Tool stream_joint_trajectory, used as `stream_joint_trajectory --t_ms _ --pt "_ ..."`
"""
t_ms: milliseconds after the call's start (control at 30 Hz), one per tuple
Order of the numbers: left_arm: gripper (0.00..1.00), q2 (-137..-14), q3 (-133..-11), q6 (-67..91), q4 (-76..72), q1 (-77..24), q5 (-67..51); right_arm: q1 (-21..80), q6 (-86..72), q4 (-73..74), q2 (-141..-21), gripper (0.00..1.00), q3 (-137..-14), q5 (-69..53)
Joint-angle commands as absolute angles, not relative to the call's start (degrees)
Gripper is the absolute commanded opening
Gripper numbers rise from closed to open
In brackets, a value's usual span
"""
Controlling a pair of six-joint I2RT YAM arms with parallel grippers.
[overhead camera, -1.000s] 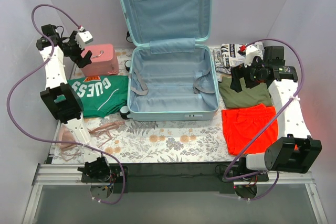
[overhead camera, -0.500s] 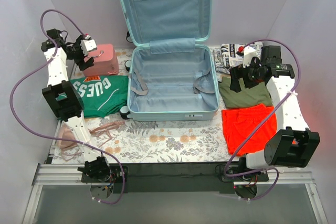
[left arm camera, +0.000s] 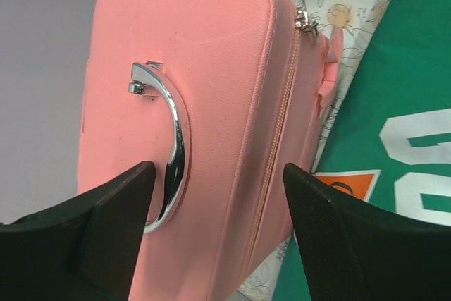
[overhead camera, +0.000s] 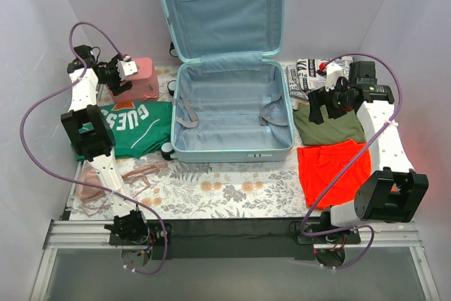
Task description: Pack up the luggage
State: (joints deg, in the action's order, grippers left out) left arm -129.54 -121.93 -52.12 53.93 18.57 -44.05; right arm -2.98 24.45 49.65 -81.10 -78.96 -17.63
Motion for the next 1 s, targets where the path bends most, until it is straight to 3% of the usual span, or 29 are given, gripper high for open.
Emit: stream_joint_trajectory --t_ms 0,167,233,633,967 --pt "0.70 -128.32 -119.54 -53.52 51.42 17.14 -43.42 -2.99 25.58 50.10 -81.65 0.98 -79.98 -16.96" --pt "0.68 -126.92 -115.93 -58.43 50.36 16.70 -42.98 -2.99 25.75 50.19 -81.56 0.98 -79.63 -16.44" --pt "0.71 -126.13 -114.70 -56.70 48.00 16.70 -43.85 -2.99 25.93 50.36 -81.47 0.98 -79.45 -16.44" --pt "0.78 -126.30 -122.61 -60.37 55.98 16.96 -46.58 -2.99 26.28 50.36 -81.65 0.98 -79.37 -16.96" --pt "0.71 -132.35 -128.31 -59.58 60.36 17.31 -41.58 -2.99 26.72 50.80 -80.69 0.98 -78.93 -16.61"
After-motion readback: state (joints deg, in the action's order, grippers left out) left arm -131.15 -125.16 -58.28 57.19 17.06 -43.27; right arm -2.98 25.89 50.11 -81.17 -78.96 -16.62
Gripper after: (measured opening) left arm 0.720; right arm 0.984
